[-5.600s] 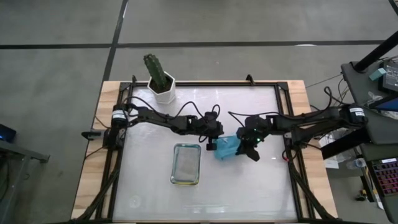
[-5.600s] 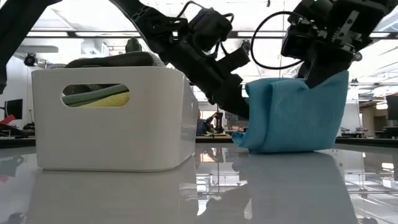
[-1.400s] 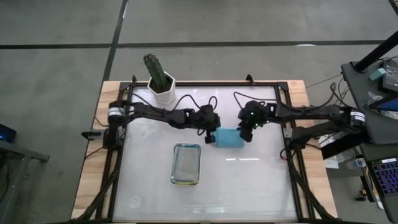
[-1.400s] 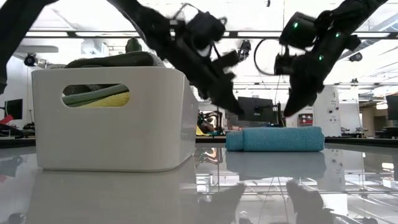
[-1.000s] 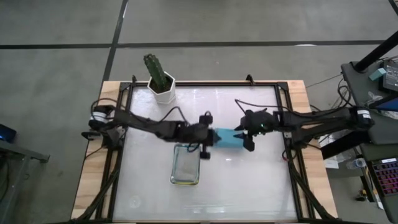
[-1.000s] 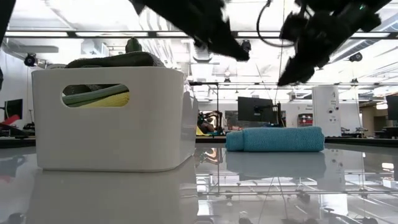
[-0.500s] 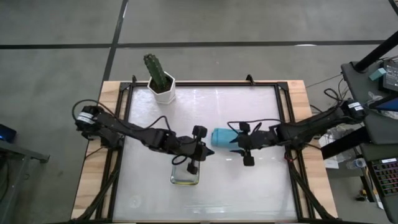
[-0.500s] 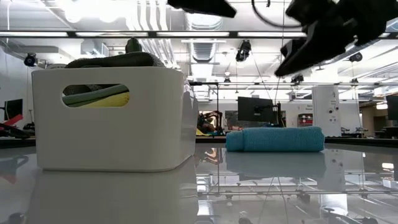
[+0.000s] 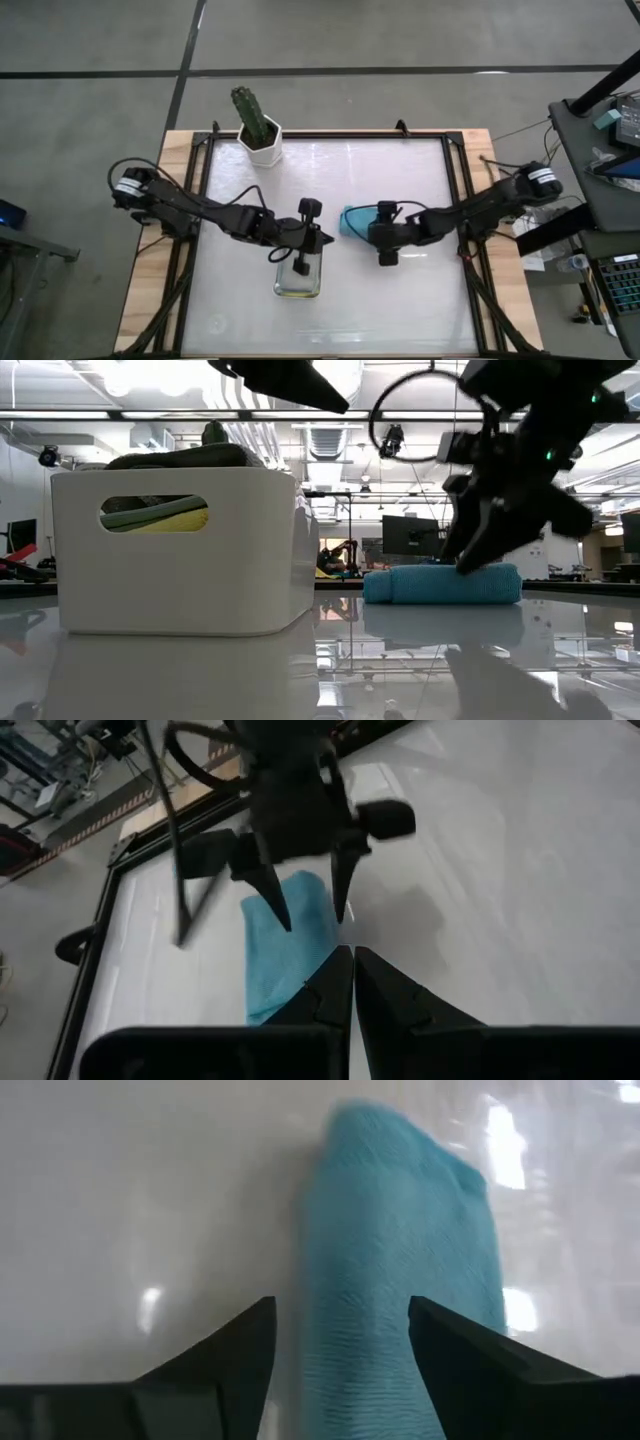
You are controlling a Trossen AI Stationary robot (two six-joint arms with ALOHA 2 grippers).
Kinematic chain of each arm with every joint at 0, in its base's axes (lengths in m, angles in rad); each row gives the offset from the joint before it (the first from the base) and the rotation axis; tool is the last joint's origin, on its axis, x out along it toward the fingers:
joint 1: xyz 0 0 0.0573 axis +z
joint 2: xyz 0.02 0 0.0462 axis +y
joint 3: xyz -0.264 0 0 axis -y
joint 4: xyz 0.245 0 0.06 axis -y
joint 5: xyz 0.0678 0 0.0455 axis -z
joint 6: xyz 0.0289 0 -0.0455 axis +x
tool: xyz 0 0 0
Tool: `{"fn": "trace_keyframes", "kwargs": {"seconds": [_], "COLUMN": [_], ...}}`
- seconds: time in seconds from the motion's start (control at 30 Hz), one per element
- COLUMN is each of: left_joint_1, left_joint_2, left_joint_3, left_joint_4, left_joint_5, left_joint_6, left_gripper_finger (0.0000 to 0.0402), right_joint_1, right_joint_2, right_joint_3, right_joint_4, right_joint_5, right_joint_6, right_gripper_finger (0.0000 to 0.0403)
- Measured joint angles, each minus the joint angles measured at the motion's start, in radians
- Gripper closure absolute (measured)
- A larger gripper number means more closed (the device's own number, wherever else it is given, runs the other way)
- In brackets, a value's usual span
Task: Fold microfiber towels
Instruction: Put the blue microfiber towel into the bin
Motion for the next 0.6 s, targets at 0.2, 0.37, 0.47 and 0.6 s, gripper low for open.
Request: {"fn": "trace_keyframes", "kwargs": {"seconds": [0.2, 0.37, 0.47, 0.6], "left_joint_1": [0.0, 0.0, -0.006, -0.017], "left_joint_2": [0.0, -0.019, -0.037, -0.074], "left_joint_3": [0.0, -0.002, -0.002, -0.002], "left_joint_4": [-0.004, -0.034, -0.054, -0.1], "left_joint_5": [-0.003, -0.003, -0.006, -0.012], "left_joint_6": [0.0, 0.0, 0.0, -0.001], "left_gripper_finger": [0.0401, 0.0401, 0.0401, 0.0401], "right_joint_1": [-0.006, -0.019, -0.02, -0.02], "right_joint_2": [0.11, 0.157, 0.165, 0.155], "right_joint_3": [0.018, 0.024, 0.024, 0.025], "right_joint_4": [0.002, 0.008, 0.008, 0.001], "right_joint_5": [0.088, 0.093, 0.094, 0.094], "right_joint_6": [-0.013, -0.018, -0.037, -0.08], "right_gripper_finger": [0.0206, 0.0258, 0.0308, 0.0378]}}
